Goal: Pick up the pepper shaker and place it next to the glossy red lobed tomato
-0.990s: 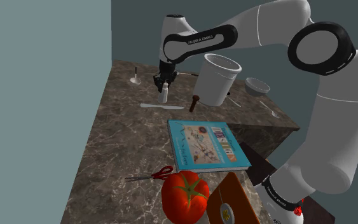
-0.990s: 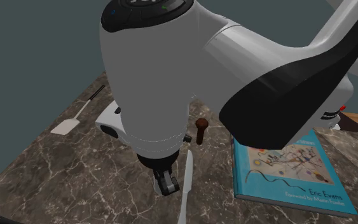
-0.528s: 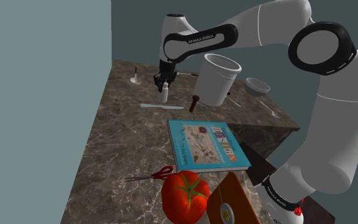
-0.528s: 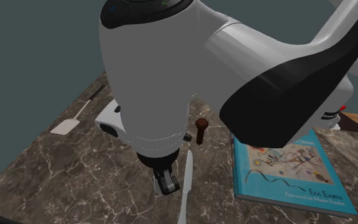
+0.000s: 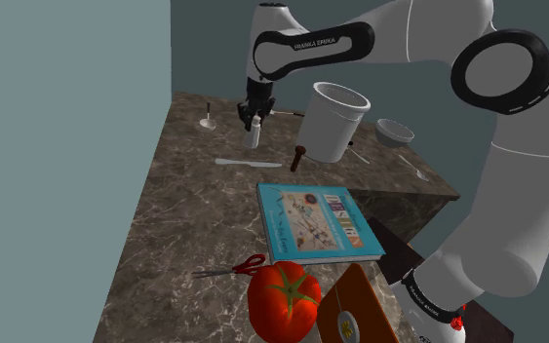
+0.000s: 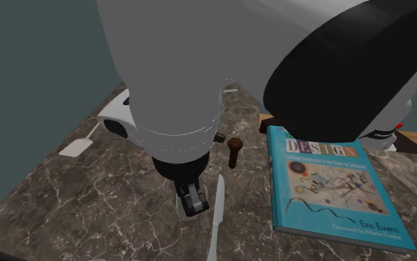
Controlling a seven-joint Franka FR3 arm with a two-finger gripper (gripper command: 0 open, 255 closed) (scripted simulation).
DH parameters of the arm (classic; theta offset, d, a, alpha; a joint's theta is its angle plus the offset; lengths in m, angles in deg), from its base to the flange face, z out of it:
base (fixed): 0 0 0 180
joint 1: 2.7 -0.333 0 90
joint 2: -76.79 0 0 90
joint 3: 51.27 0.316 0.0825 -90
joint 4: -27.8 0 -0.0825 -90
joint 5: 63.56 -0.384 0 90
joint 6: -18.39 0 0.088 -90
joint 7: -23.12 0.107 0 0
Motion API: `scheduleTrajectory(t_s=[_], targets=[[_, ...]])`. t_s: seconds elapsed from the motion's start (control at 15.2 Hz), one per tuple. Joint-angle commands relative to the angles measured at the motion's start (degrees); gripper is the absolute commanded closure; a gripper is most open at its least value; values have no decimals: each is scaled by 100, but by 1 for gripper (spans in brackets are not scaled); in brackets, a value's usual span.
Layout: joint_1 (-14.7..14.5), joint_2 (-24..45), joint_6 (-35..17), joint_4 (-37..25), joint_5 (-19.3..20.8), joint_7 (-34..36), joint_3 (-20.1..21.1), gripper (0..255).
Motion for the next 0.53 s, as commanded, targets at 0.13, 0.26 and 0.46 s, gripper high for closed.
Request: scheduleTrajectory(t_s=[0.13,0.26,0.46], targets=[[-2,-94,274,-181,-25,-34,10,255],[-3,-132,410,-280,-36,-51,14,255],[-6,-180,618,-442,-51,-77,19,255]])
